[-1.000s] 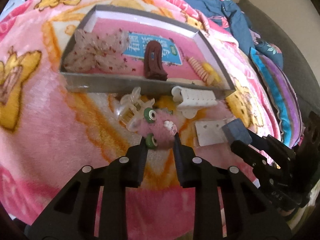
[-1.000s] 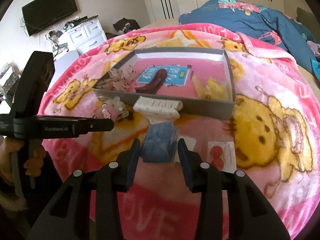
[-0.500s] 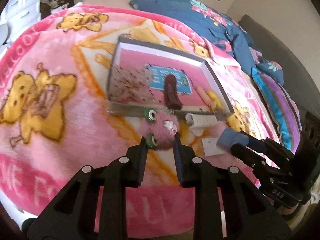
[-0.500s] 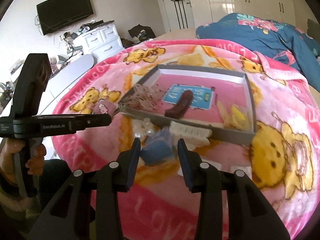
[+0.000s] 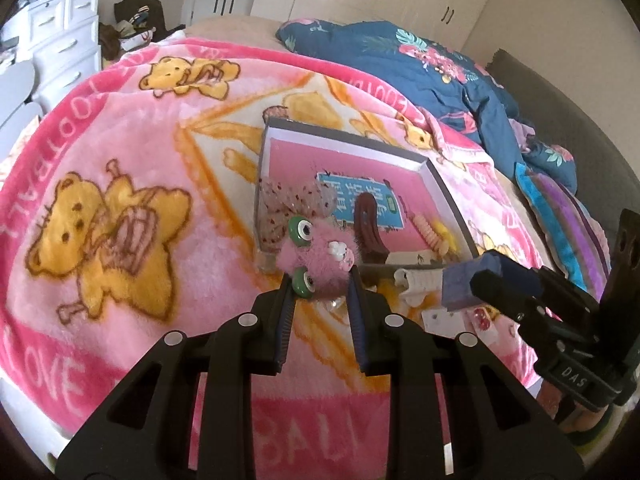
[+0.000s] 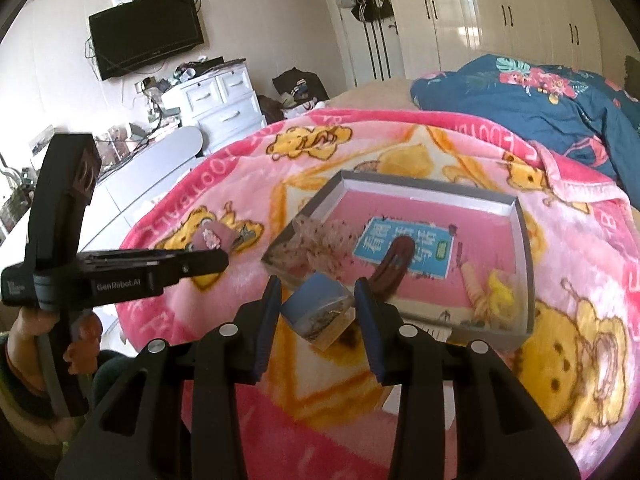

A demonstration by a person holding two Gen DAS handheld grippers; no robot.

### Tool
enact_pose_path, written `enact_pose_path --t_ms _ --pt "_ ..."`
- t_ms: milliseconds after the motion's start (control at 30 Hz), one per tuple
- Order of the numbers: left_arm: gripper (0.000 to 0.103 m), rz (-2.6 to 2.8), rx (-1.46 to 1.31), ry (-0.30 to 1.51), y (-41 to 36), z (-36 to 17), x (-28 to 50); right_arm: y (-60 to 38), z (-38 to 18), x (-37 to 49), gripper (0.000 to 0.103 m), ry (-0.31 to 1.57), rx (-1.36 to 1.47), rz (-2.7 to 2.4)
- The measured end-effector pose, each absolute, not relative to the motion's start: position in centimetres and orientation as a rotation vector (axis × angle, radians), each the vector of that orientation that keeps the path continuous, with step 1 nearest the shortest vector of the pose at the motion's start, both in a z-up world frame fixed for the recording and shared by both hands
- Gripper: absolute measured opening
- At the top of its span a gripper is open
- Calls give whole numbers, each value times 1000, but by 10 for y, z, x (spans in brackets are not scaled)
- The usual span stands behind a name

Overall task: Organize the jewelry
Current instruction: 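Carry the pink ball into the tray with the left tool while the right tool drops the blue clip there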

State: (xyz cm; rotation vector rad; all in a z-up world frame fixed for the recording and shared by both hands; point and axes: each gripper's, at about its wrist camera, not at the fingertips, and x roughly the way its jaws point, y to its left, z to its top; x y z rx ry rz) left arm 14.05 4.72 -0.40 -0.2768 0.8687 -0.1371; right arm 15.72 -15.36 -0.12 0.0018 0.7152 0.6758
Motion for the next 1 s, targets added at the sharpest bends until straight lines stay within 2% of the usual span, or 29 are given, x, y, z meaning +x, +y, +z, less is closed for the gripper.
enact_pose_path --t_ms 533,1000 --pt "17 -171 -233 863 24 6 191 -212 22 215 36 666 68 509" --pt "18 -171 -178 923 -2 -16 237 -235 -5 259 36 732 88 412"
